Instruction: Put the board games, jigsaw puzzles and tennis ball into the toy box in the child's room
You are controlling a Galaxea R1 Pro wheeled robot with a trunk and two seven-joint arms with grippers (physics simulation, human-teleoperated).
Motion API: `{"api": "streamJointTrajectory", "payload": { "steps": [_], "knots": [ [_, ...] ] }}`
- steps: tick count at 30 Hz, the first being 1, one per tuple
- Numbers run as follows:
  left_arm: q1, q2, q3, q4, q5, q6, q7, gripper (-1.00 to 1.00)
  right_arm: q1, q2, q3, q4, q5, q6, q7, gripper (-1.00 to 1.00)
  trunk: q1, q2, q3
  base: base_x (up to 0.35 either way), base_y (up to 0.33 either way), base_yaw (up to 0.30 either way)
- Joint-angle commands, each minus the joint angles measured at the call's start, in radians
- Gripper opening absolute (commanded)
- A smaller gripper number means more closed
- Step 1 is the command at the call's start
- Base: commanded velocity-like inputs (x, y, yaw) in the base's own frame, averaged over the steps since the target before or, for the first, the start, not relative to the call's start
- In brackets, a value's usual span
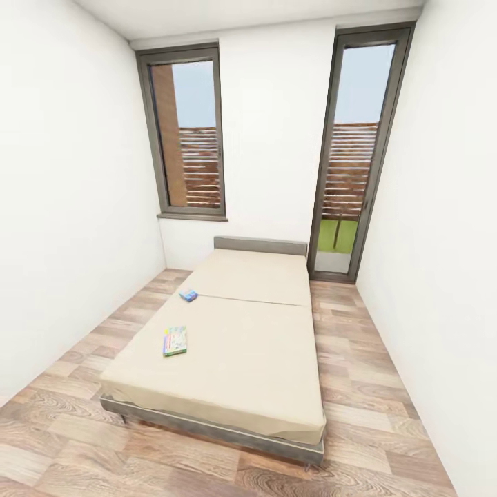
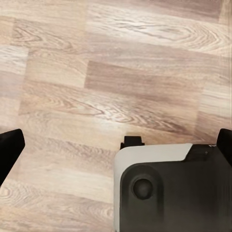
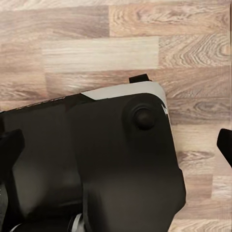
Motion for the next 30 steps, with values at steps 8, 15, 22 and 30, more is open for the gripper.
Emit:
{"api": "streamJointTrajectory", "payload": {
  "steps": [8, 15, 22, 30],
  "knots": [
    [-0.001, 0.000, -0.005, 0.005, -0.001, -0.019, -0.001, 1.00, -0.002, 0.000, -0.015, 0.009, -0.015, -0.113, -0.003, 1.00, -0.031, 0.055, 0.023, 0.000, 0.000, 0.000],
    [-0.002, 0.002, -0.010, 0.010, -0.002, -0.035, -0.001, 1.00, -0.002, 0.005, -0.022, 0.011, -0.015, -0.167, -0.003, 1.00, -0.057, 0.104, 0.045, 0.000, 0.000, 0.000],
    [-0.002, 0.005, -0.012, 0.012, -0.005, -0.041, -0.002, 1.00, -0.002, 0.009, -0.024, 0.012, -0.015, -0.181, -0.003, 1.00, -0.084, 0.153, 0.067, 0.000, 0.000, 0.000],
    [-0.002, 0.005, -0.014, 0.012, -0.005, -0.044, -0.002, 1.00, -0.002, 0.010, -0.026, 0.012, -0.016, -0.184, -0.003, 1.00, -0.115, 0.209, 0.092, 0.000, 0.000, 0.000]
  ]
}}
